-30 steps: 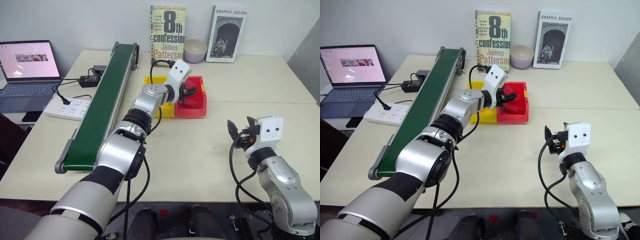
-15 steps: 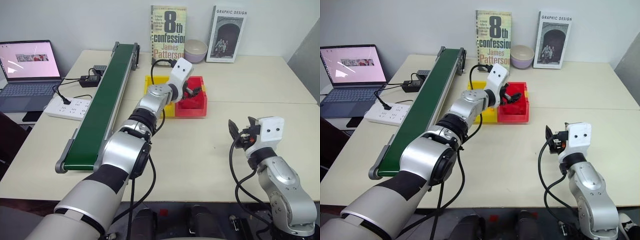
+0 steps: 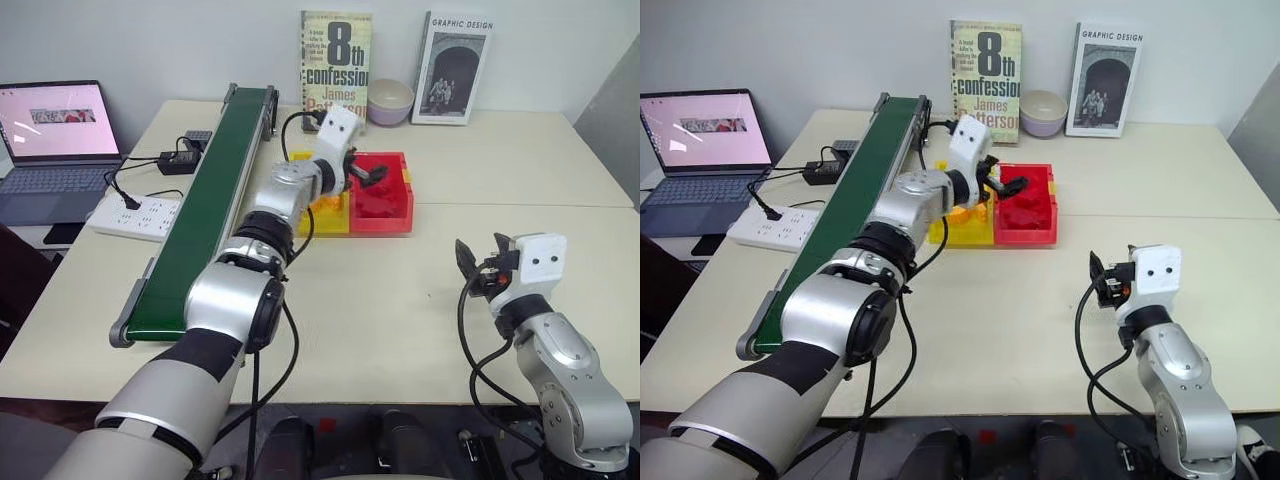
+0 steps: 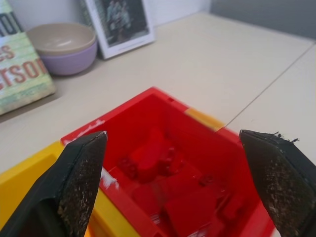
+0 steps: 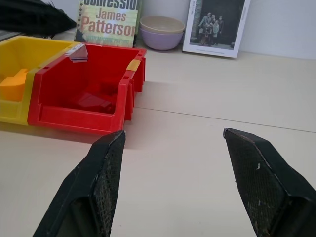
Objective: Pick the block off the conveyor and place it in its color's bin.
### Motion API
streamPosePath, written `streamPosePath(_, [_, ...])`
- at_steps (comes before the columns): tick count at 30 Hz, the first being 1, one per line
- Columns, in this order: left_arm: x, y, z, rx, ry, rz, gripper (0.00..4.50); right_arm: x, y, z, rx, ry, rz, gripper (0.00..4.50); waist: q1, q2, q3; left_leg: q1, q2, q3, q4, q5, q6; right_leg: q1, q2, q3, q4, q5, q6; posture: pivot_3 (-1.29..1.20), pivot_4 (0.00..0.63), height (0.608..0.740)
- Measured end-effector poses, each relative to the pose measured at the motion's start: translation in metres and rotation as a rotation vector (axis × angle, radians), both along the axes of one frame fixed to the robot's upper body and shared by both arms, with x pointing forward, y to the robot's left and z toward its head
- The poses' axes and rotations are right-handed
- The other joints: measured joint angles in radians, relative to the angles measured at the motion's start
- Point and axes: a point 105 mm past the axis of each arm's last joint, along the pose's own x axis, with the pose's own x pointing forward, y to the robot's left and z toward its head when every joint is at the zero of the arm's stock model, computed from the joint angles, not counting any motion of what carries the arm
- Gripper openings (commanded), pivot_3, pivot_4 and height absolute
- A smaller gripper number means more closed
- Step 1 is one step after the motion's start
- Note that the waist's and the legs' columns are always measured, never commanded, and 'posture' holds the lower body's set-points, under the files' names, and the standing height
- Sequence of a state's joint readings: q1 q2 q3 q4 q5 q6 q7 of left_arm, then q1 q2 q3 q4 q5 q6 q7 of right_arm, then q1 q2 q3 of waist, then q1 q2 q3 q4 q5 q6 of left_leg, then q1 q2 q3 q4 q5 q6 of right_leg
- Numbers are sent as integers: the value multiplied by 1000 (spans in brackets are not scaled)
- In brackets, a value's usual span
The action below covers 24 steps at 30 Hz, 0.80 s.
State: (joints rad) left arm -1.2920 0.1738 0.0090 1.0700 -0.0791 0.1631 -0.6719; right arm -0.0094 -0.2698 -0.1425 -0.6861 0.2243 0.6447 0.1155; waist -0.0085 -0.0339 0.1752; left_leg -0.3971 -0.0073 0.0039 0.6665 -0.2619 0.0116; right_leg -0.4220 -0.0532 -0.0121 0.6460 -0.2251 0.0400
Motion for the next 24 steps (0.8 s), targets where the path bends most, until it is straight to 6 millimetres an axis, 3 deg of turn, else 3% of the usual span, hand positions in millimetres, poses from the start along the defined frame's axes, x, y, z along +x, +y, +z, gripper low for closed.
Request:
streamPosePath(5, [-7,60,0,-11,-5,103,4456,4,-1,-3,-3,7,15,3301,-6,0,0,1,1,-1,0,0,0,0,0,0,2,0,0,0,150,740])
streamPosePath(10, [-28,122,-8,3,6,283,4456,8,-3,-10,1,21,16,3301,-7,0,0,0,1,-3,0,0,0,0,-1,1,2,0,0,0,150,740])
streamPosePath(17, [-79,178,-7,32,-26,484,4456,16,-3,-12,12,17,22,3301,3,1,0,1,1,-3,1,0,0,1,-2,2,2,0,-1,0,150,740])
streamPosePath(21, [-103,192,-17,32,-19,555,4456,18,-1,-15,16,19,30,3301,9,1,0,3,1,-3,1,1,-1,2,-2,2,2,1,-1,0,150,740])
streamPosePath(24, [-119,202,-36,28,23,613,4456,19,-3,-18,19,26,24,3301,7,1,-1,3,1,-2,1,1,-1,2,-2,2,2,1,-2,0,150,740])
